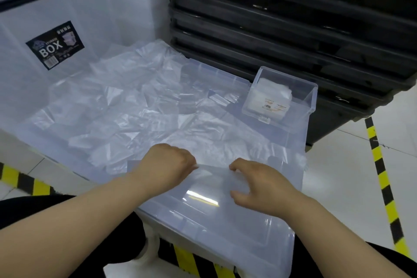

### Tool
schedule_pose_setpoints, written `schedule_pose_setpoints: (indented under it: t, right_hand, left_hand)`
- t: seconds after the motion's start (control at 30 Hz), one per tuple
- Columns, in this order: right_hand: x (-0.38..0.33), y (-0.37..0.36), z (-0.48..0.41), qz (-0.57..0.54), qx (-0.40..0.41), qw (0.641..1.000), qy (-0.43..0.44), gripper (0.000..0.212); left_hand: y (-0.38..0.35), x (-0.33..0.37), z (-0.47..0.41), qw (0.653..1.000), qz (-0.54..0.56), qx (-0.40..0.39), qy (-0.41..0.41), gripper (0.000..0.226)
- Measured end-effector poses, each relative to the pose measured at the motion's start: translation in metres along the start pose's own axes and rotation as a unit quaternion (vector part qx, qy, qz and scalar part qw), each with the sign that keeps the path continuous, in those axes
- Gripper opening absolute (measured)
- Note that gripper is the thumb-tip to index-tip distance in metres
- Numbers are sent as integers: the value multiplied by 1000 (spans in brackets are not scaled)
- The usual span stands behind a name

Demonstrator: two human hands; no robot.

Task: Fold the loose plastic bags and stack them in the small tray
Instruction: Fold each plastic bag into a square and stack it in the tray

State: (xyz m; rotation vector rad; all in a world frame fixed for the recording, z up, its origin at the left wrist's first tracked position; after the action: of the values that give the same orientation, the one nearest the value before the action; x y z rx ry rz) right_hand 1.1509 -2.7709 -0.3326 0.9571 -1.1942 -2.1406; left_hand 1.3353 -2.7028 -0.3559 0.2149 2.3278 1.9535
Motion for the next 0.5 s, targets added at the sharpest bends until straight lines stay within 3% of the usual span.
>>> schedule_pose_setpoints:
  t: [0.07,0.13,0.2,0.3,0.4,0.5]
  right_hand:
    - [-12,-4,-1,27,-23,999,11,56]
    - [-23,-11,-5,54,-8,998,22,42]
    - [-25,-14,-10,67,11,998,19,20]
    - [-15,-12,-15,30,-7,1000,-8,24]
    - [-3,-3,-17,-68,-12,997,-36,24]
    - [11,6,-21,-134,-32,987,-84,21]
  left_hand:
    - [3,12,4,999,-26,-28,0,46]
    - [-3,16,6,999,-18,-47,8,58]
    - [-2,20,6,997,3,-76,13,44]
    - [-1,17,3,986,107,-115,61,24]
    - [-3,2,2,938,201,-226,167,24]
    - [-1,-15,-1,890,318,-227,237,14]
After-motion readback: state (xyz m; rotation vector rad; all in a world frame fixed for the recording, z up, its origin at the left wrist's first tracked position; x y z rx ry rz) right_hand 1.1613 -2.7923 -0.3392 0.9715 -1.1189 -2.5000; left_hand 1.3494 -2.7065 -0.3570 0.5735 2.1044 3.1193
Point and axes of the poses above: each hand's wrist, its own z-axis away from the middle knuckle, its own y-axis out of the back of the hand, x = y × z, the point moved 2 cm from there along -z, towards the middle knuckle, and after that the axes turned 5 degrees about -x, right-handed, at the moved point
